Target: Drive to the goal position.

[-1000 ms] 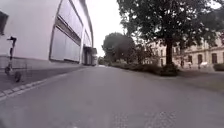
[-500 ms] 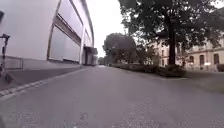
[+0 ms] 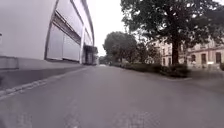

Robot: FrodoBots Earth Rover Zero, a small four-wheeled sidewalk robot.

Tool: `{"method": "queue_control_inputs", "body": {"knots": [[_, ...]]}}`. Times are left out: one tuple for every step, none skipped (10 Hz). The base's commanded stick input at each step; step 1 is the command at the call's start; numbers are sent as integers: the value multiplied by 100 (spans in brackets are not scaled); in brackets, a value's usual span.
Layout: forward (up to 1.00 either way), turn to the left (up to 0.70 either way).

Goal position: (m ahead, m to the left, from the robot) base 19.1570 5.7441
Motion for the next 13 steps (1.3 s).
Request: {"method": "queue_control_inputs", "body": {"knots": [[85, 1], [85, 1], [85, 1], [85, 1], [85, 1], [85, 1], [85, 1], [85, 1], [85, 1], [85, 1], [85, 1], [85, 1], [85, 1]]}}
